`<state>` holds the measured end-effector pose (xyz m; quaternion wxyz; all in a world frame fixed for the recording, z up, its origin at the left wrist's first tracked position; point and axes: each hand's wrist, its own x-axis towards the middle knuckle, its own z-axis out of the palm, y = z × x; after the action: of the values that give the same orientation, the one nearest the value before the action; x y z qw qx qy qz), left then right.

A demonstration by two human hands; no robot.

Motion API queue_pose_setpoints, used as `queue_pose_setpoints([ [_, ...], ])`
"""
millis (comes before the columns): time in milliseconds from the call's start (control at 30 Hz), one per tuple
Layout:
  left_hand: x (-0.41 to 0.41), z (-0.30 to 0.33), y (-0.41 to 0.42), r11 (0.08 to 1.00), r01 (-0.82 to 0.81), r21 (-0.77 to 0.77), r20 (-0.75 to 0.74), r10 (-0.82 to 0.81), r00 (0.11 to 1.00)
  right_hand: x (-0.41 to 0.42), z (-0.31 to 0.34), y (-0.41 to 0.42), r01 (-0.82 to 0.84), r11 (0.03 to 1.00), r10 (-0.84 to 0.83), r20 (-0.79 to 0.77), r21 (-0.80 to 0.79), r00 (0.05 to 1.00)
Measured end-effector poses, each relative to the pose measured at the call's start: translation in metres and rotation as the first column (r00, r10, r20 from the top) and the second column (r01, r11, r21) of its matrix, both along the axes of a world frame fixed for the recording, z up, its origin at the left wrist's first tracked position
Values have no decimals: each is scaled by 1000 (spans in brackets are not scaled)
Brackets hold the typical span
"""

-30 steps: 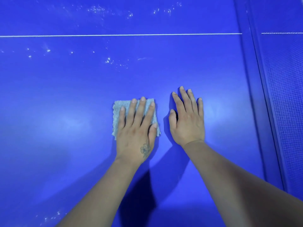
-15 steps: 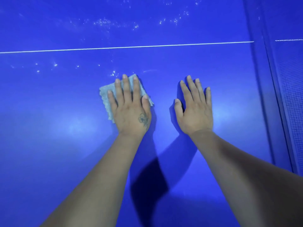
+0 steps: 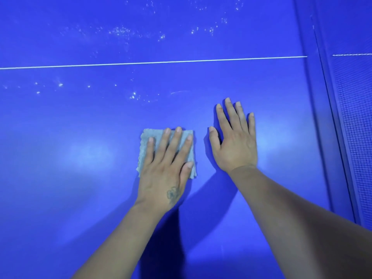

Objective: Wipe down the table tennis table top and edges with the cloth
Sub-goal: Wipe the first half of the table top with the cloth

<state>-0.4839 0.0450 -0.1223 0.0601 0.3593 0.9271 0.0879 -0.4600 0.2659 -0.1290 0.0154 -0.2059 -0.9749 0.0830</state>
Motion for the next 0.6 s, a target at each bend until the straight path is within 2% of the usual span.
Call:
queue_pose_setpoints([
  [167,-34,-4,-8,984,-176,20,-40,177,983,0,0,0,1,1000,-1,-2,-4,1000],
  [333,-98,-11,37,952,-304,39,-59,306,950,0,0,0,0,1000,0,-7,-9,1000],
  [467,-117,-10,87,962,-268,59,-27,270,962,0,0,1,4,1000,-4,-23,-5,1000],
  [600,-86,-8,103,994,-91,53,-58,94,994,-1,0,0,5,1000,-5,-21,-5,1000],
])
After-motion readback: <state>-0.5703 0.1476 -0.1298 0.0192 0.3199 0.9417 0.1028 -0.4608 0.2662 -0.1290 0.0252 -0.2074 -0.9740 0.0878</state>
